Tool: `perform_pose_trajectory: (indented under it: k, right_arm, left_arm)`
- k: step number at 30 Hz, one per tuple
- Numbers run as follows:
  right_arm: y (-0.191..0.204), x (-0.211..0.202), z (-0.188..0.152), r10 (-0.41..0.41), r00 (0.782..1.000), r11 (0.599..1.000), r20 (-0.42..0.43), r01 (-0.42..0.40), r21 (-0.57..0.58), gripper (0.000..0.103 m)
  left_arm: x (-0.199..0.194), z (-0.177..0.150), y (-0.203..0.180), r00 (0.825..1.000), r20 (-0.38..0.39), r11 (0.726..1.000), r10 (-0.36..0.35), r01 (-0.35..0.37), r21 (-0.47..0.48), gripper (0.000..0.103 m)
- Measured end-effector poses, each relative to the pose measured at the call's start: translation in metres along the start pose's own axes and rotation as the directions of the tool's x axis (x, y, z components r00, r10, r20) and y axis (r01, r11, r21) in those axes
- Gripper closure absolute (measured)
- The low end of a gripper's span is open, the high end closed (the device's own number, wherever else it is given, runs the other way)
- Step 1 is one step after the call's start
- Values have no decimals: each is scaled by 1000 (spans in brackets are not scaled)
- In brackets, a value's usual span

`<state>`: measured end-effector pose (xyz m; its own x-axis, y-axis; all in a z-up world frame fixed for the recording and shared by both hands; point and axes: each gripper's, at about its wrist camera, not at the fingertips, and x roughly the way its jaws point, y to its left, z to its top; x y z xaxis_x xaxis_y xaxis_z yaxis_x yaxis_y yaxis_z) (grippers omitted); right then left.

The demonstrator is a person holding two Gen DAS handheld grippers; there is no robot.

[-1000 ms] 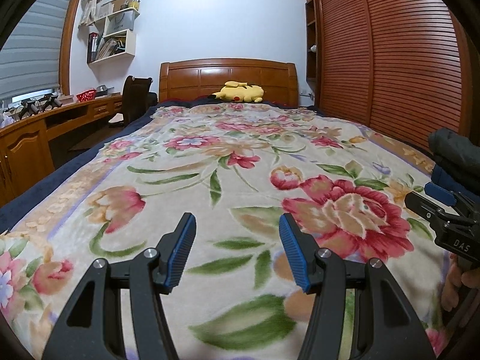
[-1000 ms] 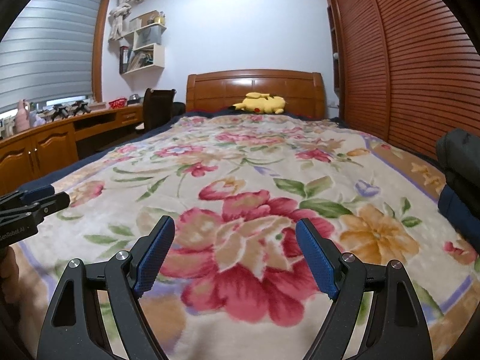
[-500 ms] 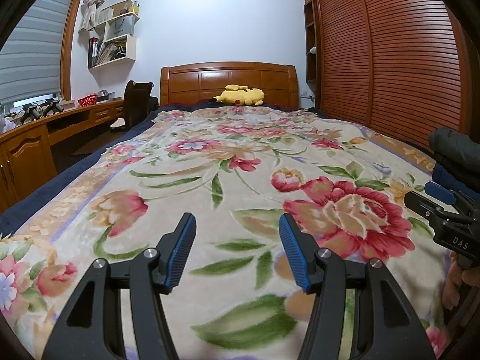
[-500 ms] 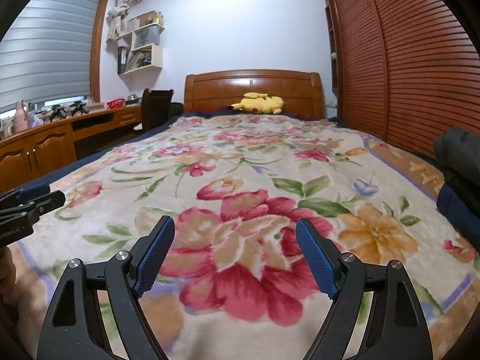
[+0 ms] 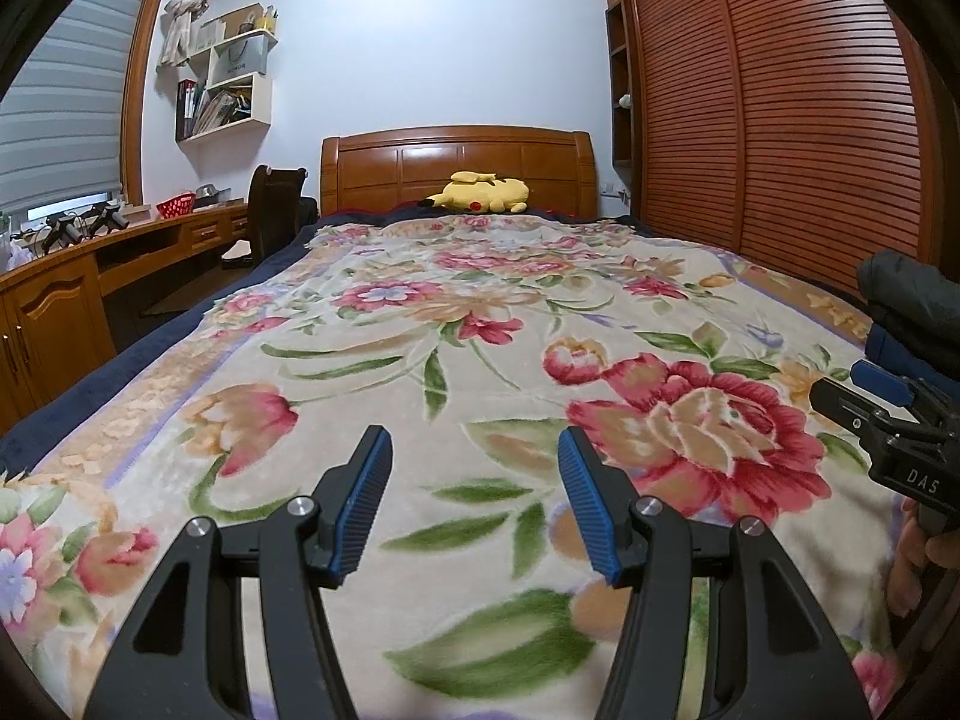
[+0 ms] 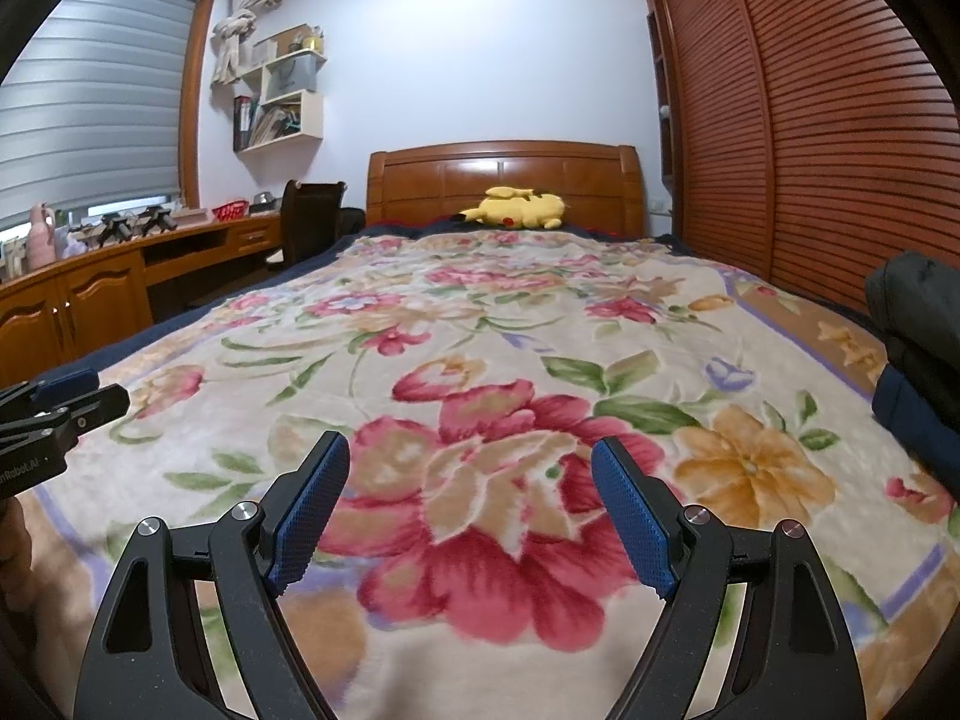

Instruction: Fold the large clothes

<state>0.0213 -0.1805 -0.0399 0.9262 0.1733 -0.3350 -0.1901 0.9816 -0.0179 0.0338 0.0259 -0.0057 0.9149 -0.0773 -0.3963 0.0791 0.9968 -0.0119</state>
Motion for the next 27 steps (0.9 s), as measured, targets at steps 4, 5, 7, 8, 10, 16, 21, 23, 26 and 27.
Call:
perform_pose_trajectory:
  k: [4,5,7,8,10,16,21,23,26,27]
  right_arm:
    - [0,0,0,-1,1000,1000,3,1,2,18]
    - [1,-1,0,-2,1000,1000,5,2,4,18]
    - [-1,-1,0,-3,1000,1000,7,3,6,18]
    - [-2,0,1,-4,1000,1000,7,4,7,18]
    - [-2,0,1,-3,1000,1000,7,3,8,18]
    - [-2,0,1,-3,1000,1000,7,3,6,18]
    - [-2,0,1,-3,1000,1000,8,3,7,18]
    - [-2,0,1,-3,1000,1000,8,3,7,18]
    - [-2,0,1,-3,1000,1000,8,3,8,18]
    - [-2,0,1,-3,1000,1000,8,3,8,18]
  left_arm:
    - [0,0,0,1000,1,1000,-1,1,0,46]
    - [0,0,-1,1000,1,1000,1,-1,2,46]
    - [0,1,1,1000,2,1000,0,0,4,46]
    - [-1,1,0,1000,2,1000,1,-1,4,46]
    - [-1,1,0,1000,2,1000,2,-2,5,46]
    - [-1,0,0,1000,3,1000,1,-1,5,46]
    - [-1,0,0,1000,4,1000,1,-1,5,46]
    - [-1,0,-1,1000,3,1000,1,-2,6,46]
    - [-1,0,-1,1000,3,1000,1,-1,6,46]
    - [0,0,0,1000,3,1000,2,-2,5,46]
